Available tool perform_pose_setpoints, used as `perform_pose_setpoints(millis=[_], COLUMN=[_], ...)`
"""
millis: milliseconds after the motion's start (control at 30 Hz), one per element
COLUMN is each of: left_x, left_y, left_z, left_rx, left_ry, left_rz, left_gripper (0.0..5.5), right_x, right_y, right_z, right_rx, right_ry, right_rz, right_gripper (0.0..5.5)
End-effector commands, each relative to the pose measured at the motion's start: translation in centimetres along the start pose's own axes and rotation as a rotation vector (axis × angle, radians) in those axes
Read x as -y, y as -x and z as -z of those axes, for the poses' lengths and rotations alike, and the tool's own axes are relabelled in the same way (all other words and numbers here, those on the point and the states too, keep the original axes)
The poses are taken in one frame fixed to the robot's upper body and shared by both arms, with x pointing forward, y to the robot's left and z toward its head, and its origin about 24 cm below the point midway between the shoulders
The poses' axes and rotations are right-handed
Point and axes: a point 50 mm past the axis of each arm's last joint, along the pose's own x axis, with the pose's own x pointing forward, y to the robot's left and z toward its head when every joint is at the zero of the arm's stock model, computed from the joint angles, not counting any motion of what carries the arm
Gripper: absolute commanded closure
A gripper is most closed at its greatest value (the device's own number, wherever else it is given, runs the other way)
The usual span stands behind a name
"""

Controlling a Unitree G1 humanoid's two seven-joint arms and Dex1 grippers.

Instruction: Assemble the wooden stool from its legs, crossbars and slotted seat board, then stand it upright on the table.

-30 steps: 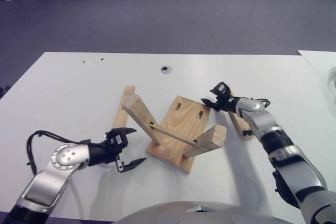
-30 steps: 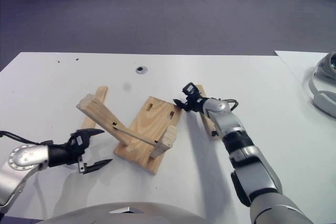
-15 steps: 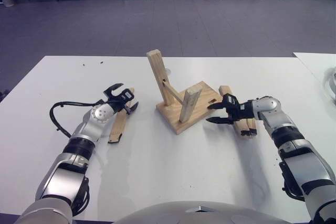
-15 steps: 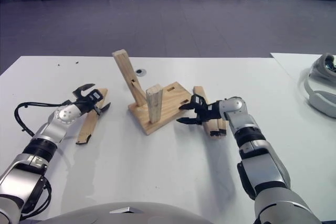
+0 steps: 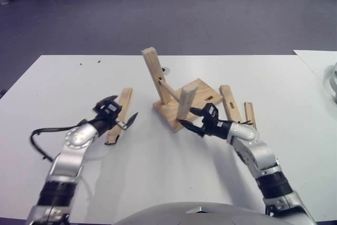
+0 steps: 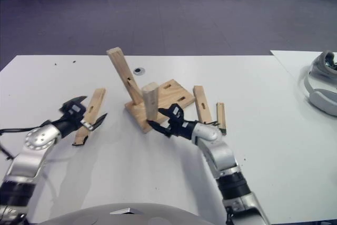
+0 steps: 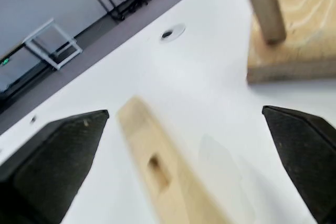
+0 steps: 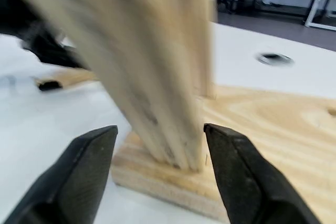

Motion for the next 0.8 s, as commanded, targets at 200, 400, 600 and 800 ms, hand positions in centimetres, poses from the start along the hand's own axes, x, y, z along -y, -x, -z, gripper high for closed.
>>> perform_pose_setpoints(millis=[200, 400, 600, 800], left_x=[7.4, 9.3, 8.7, 5.5], left_y=[-0.2, -1.1, -0.3, 1.3], left_z=[-3.8, -2.9, -1.7, -1.3], left_rx=[0.18, 0.095, -0.018, -0.089], left_ry=[0.215, 0.143, 0.02, -0.016], left_rz=[0.298, 0.403, 0.427, 0.368], left_gripper=[0.1, 0.1, 0.1, 0.1], right_x=[2.2, 8.3, 13.5, 13.3], right_y=[4.1, 7.0, 6.2, 5.9], right_z=[0.1, 0.4, 2.2, 5.0], right_rx=[-0.111, -0.2, -0.373, -0.471], right_ry=[0.062, 0.125, 0.238, 0.268], right_rz=[0.115, 0.451, 0.616, 0.41], right_gripper=[2.42, 2.42, 2.42, 2.42])
